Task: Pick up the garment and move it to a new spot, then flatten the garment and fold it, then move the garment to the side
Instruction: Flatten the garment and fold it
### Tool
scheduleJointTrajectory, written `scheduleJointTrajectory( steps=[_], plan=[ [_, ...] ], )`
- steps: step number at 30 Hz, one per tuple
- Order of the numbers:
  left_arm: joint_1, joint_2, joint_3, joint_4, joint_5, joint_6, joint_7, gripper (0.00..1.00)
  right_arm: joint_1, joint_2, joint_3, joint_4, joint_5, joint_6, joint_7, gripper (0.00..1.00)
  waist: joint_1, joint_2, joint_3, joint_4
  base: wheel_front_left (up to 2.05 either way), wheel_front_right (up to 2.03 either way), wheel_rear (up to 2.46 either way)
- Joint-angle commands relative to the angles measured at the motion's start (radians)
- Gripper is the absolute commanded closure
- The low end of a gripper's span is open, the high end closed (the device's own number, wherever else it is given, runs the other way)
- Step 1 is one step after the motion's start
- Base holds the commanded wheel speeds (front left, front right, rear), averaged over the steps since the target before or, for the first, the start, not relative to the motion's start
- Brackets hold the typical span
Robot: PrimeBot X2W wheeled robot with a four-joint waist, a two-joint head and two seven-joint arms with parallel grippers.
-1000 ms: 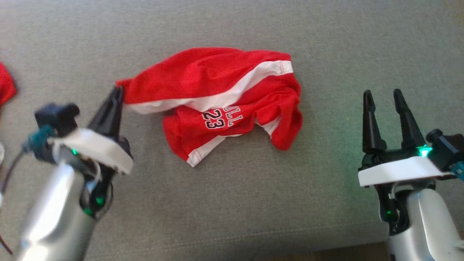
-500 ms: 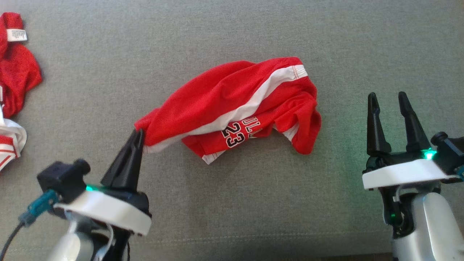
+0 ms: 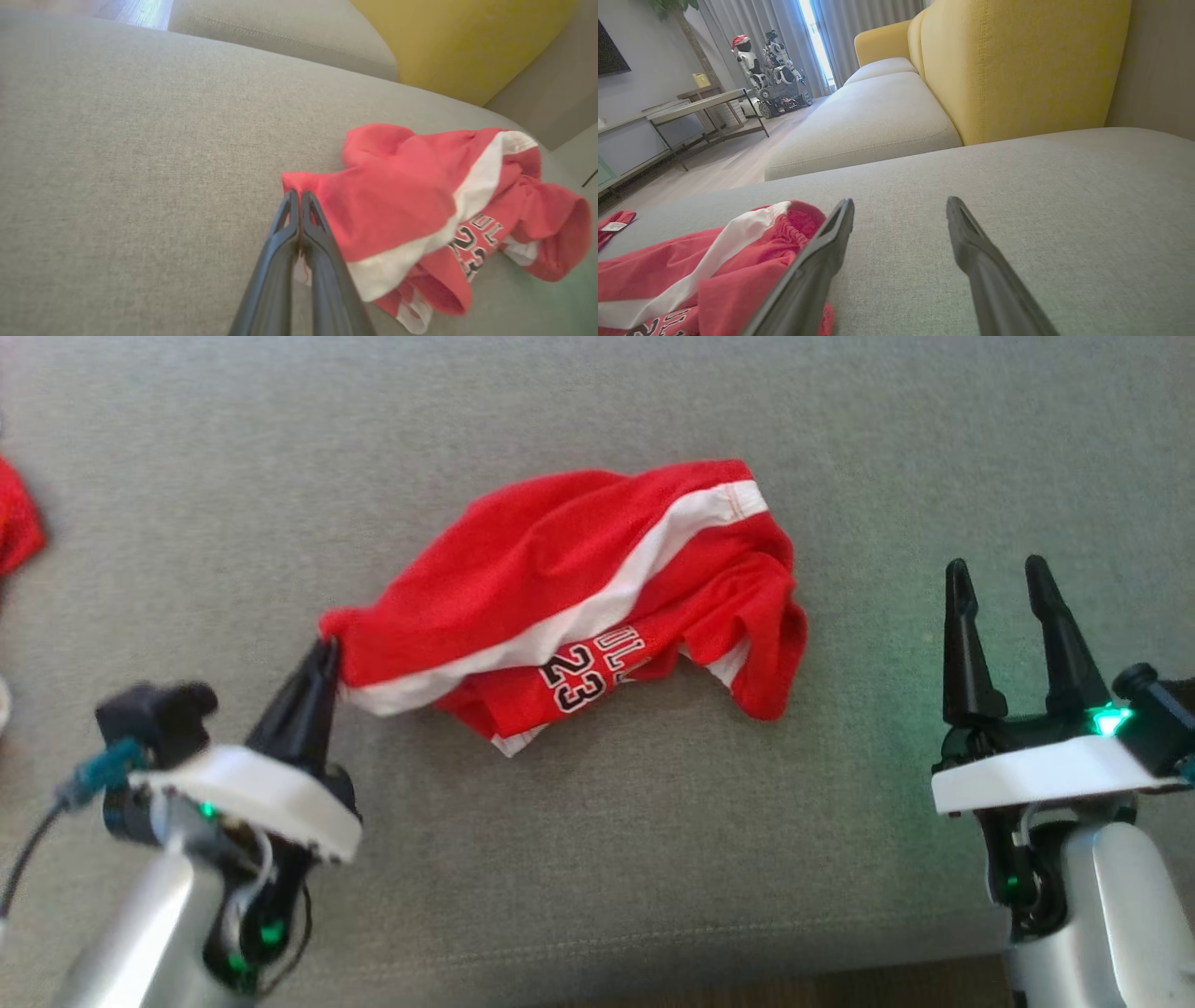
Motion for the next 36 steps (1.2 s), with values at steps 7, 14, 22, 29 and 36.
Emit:
scheduleJointTrajectory(
  steps=[7,14,22,29,36],
  plan=[
    [-0.208,-0.013,0.071,0.231,-0.031,-0.045,-0.024,1.0,-0.036,-0.004,0.022,-0.046,0.001,0.004,-0.004,0.0,0.0,0.0,0.063,-0.06,0.0,0.0,0.0],
    [-0.328,-0.038,0.078,0.424,-0.043,-0.069,-0.041,1.0,-0.041,-0.004,0.026,-0.042,0.007,0.004,-0.011,0.0,0.0,0.0,0.073,-0.075,0.0,0.0,0.0],
    [-0.414,-0.06,0.085,0.562,-0.028,-0.068,-0.112,1.0,-0.051,-0.004,0.036,-0.035,0.018,0.004,-0.021,0.0,0.0,0.0,0.083,-0.079,0.0,0.0,0.0],
    [-0.435,-0.072,0.08,0.641,-0.003,-0.096,-0.207,0.0,-0.053,-0.004,0.038,-0.013,0.026,0.004,-0.036,0.0,0.0,0.0,0.068,-0.067,0.0,0.0,0.0],
    [-0.37,-0.066,0.148,0.508,0.093,-0.059,-0.243,0.0,-0.049,-0.004,0.033,-0.002,0.016,0.004,-0.048,0.0,0.0,0.0,0.032,-0.04,0.0,0.0,0.0]
  ],
)
